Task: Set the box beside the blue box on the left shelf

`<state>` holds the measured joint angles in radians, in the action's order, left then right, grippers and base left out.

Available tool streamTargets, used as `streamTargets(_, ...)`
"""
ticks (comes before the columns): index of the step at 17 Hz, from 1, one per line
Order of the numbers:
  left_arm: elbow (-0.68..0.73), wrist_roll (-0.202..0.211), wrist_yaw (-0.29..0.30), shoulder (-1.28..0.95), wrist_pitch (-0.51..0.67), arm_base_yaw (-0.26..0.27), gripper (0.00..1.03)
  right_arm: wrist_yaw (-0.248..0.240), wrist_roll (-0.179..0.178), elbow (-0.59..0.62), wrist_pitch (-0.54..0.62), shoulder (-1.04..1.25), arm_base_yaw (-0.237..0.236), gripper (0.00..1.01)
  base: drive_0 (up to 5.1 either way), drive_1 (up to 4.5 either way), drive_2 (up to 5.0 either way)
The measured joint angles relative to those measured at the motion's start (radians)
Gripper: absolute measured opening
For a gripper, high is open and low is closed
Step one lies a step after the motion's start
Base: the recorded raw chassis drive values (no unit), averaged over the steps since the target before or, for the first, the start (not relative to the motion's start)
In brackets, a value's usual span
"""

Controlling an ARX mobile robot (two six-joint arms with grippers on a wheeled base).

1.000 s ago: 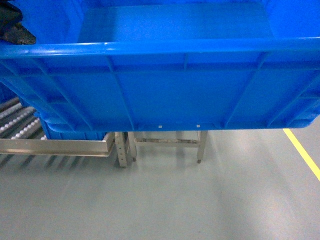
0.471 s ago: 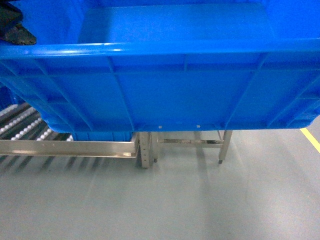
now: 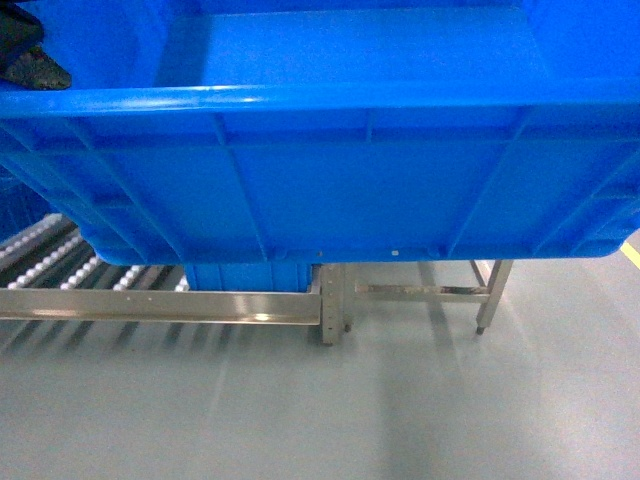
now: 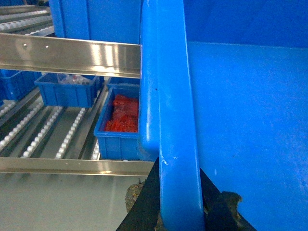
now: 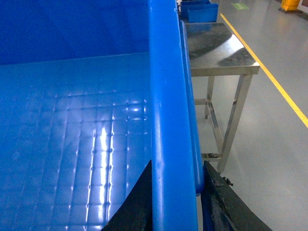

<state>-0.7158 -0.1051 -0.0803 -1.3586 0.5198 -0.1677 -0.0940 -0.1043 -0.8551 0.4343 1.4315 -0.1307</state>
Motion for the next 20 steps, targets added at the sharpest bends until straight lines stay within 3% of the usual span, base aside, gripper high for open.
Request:
streamTargets(12, 0.0, 0.0, 0.0, 0.0, -0.004, 0.0, 0.08, 0.0, 0.0, 0.0, -0.003, 0.0, 0.0, 0.19, -4.7, 3.74, 1.1)
streamTargets(20, 0.0, -0.001, 0.0, 0.0, -0.001, 0.0, 0.08, 0.0, 0.001, 0.0, 0.002, 0.0, 0.0, 0.19, -4.8, 1.93, 3.0)
